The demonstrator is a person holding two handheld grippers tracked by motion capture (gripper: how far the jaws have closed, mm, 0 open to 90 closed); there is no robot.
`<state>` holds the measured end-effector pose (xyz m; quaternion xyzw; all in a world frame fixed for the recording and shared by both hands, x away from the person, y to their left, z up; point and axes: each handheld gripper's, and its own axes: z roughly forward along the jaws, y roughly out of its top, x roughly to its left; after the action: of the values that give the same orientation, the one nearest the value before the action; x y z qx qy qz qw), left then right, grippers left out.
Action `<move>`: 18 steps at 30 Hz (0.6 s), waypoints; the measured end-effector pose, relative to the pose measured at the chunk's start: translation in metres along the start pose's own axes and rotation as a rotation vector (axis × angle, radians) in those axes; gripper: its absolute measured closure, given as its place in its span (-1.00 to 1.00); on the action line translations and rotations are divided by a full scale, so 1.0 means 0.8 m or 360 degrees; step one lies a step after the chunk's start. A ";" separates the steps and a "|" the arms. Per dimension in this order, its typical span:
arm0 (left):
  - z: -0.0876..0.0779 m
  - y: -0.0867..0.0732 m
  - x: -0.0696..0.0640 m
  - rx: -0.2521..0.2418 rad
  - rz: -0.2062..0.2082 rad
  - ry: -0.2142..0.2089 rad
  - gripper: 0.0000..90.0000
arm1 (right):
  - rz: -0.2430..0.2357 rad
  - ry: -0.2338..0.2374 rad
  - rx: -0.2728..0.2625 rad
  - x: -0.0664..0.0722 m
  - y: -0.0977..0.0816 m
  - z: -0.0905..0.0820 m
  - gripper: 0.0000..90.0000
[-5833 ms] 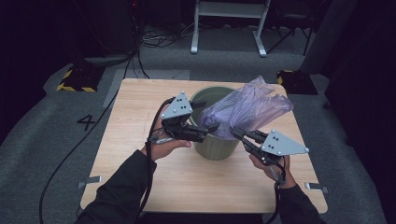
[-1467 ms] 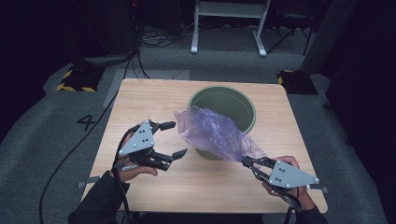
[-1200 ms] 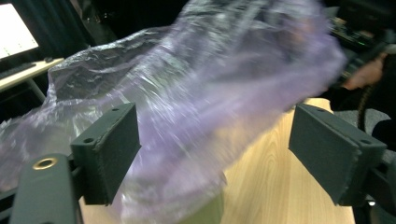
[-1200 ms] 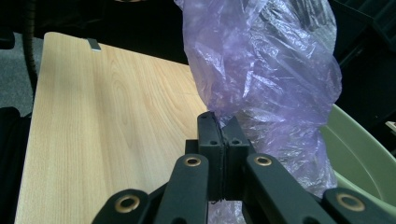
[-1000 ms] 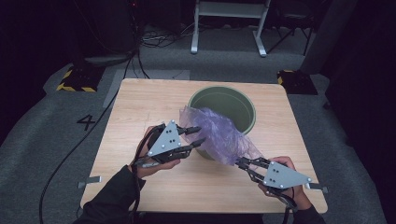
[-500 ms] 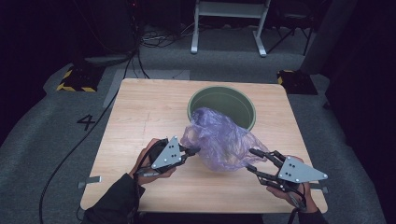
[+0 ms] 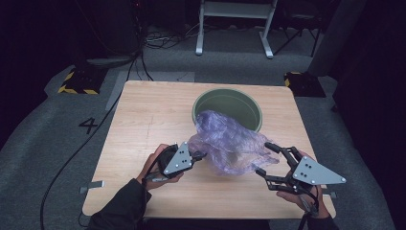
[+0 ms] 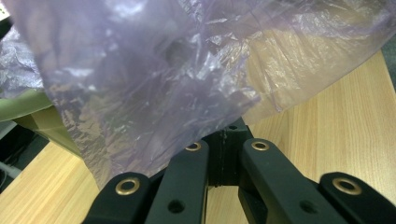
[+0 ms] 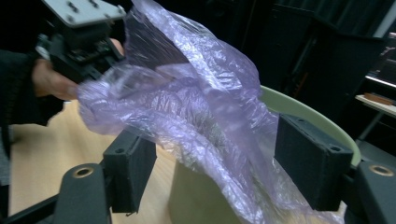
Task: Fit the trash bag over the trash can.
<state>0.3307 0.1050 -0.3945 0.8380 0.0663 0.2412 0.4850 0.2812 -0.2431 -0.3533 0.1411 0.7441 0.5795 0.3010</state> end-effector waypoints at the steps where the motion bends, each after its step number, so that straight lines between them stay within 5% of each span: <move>1: 0.000 0.000 0.000 0.0020 0.0007 0.0006 1.00 | -0.0015 0.0008 0.0017 0.001 0.003 -0.003 -0.42; 4: 0.001 -0.002 0.000 0.0023 0.0001 0.0008 1.00 | -0.0033 -0.0014 0.0047 0.001 0.004 -0.007 -0.48; 8: 0.001 -0.004 0.001 0.0030 -0.0009 0.0016 1.00 | -0.0033 0.0010 0.0191 0.000 -0.005 -0.018 -0.61; 18: 0.004 -0.003 0.000 0.0077 0.0028 0.0047 1.00 | -0.0012 0.0078 0.0197 0.003 -0.007 -0.028 -0.62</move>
<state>0.3327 0.1036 -0.3978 0.8464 0.0718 0.2561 0.4615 0.2660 -0.2607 -0.3562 0.1426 0.7861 0.5346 0.2756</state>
